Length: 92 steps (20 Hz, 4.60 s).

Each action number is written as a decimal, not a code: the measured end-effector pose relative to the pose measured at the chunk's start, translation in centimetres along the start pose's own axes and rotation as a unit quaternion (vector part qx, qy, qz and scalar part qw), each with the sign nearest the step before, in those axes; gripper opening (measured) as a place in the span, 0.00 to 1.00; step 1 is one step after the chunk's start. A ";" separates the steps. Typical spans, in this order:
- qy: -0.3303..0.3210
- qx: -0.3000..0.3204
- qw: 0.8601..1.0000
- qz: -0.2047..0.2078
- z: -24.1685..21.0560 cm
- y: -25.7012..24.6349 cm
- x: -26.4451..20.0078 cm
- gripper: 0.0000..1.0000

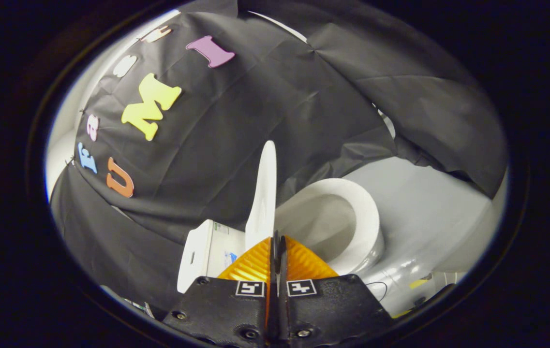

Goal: Open the toilet lid.

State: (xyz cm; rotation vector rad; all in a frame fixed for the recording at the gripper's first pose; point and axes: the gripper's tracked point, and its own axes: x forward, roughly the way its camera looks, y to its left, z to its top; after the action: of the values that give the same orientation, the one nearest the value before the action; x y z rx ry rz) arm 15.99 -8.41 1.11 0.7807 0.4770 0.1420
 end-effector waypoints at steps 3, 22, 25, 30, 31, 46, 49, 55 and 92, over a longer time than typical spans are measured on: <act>-0.005 -0.016 1.000 0.000 0.1 1.8 -0.2 0.04; -0.038 -0.123 0.992 -0.014 -1.2 11.4 -1.1 0.04; -0.048 -0.156 0.986 -0.023 -1.7 13.3 -1.0 0.04; -0.059 -0.197 0.978 -0.036 -2.5 15.9 -0.9 0.04; -0.060 -0.195 0.978 -0.036 -2.6 16.3 -0.9 0.04; -0.066 -0.255 0.964 -0.033 -6.4 23.9 -0.2 0.04; -0.068 -0.273 0.959 -0.033 -7.3 25.2 -0.1 0.04; -0.076 -0.311 0.947 -0.040 -9.0 27.8 0.7 0.04; -0.055 -0.481 0.874 0.044 -20.9 40.0 3.2 0.57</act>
State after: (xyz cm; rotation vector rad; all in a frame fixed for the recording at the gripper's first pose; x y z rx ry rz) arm 11.13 34.27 15.42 -0.1759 0.2061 0.3824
